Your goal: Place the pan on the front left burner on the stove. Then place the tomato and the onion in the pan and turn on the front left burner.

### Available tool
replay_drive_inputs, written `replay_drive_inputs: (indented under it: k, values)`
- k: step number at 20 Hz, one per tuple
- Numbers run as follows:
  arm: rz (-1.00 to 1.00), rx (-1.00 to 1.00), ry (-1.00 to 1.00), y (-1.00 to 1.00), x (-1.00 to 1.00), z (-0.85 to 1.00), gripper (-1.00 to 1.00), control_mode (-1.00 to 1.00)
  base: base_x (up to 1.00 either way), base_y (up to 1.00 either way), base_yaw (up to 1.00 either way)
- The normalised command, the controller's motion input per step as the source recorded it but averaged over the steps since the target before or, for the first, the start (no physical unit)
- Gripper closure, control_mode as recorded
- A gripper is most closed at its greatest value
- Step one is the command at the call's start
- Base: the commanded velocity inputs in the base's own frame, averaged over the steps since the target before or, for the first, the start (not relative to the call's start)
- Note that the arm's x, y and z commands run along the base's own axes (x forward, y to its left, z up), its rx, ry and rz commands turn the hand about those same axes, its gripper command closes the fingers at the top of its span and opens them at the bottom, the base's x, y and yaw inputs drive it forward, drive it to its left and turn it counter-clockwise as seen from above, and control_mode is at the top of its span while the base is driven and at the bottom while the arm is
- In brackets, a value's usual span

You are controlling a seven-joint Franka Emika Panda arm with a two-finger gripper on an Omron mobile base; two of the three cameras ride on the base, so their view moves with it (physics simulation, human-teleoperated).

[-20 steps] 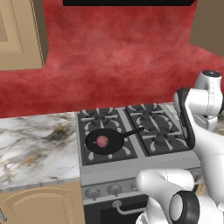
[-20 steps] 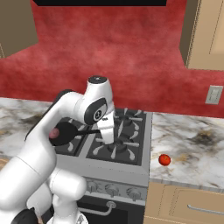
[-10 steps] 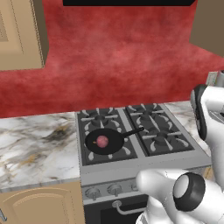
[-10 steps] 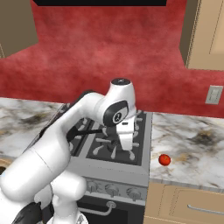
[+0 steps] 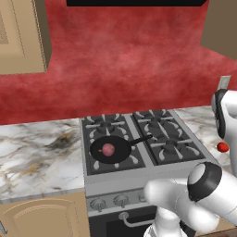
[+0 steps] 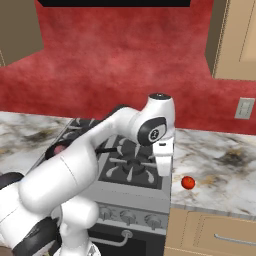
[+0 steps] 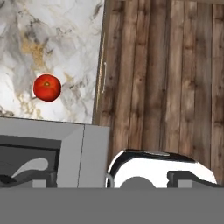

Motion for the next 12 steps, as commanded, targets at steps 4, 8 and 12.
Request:
replay_drive_inputs:
  k: [4,8,12]
  values:
    - [0.0,0.0,0.06,-0.19,0.0,-0.16,-1.0,-1.0,0.0,0.0,0.0]
    - [0.0,0.0,0.0,-0.16,0.0,-0.25,-1.0,-1.0,0.0,0.0,0.0]
    - [0.01,0.0,0.0,-0.06,0.0,-0.32,-1.0,-1.0,0.0,0.0,0.0]
